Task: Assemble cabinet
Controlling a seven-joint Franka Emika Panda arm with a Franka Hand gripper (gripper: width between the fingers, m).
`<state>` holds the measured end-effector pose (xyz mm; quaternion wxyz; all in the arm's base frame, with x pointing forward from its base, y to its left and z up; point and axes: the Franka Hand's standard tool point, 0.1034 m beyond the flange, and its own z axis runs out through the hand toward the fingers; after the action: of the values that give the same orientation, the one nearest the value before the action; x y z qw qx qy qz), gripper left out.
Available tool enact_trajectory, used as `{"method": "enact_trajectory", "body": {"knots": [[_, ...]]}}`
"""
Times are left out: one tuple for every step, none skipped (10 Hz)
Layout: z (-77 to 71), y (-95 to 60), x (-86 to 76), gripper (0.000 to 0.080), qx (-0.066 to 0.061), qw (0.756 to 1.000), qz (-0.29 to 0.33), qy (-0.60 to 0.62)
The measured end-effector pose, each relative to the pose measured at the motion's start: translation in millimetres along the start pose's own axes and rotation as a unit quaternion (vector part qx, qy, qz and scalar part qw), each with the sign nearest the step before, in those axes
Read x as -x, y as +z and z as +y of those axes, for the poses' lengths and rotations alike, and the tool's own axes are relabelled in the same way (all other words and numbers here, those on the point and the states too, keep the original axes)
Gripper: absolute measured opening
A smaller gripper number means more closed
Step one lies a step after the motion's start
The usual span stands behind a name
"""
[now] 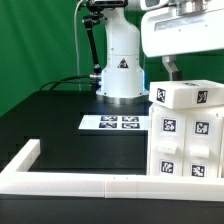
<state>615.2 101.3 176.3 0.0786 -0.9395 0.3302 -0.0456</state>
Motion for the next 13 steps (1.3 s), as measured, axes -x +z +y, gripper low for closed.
{"method": "enact_trajectory", "body": {"knots": [[1.5, -0.7, -0.3, 0.0797, 0.002, 0.998, -0.004, -0.069], [2.3, -2.0, -1.8, 0.0797, 0.001, 0.993, -0.003, -0.115], [3.5, -3.8, -1.7, 0.0797, 0.000, 0.990, -0.002, -0.141], [5.2, -5.8, 0.6, 0.0797, 0.000, 0.986, -0.003, -0.165], [7.0, -8.1, 2.4, 0.0797, 0.000, 0.985, -0.003, -0.170], [8.2, -10.4, 1.9, 0.0797, -0.001, 0.977, -0.002, -0.213], [6.4, -11.8, -0.4, 0.0797, -0.001, 0.967, 0.000, -0.255], [2.9, -11.0, -3.7, 0.0797, 0.000, 0.959, 0.003, -0.285], [3.7, -9.8, -3.9, 0.0797, 0.001, 0.948, 0.003, -0.318], [4.1, -9.6, -4.2, 0.0797, 0.002, 0.939, 0.003, -0.344], [4.5, -9.3, -4.4, 0.0797, 0.003, 0.924, 0.003, -0.383], [6.1, -8.2, -7.3, 0.0797, 0.009, 0.887, 0.007, -0.463], [8.6, -10.1, -11.7, 0.0797, 0.014, 0.853, 0.009, -0.522]]}}
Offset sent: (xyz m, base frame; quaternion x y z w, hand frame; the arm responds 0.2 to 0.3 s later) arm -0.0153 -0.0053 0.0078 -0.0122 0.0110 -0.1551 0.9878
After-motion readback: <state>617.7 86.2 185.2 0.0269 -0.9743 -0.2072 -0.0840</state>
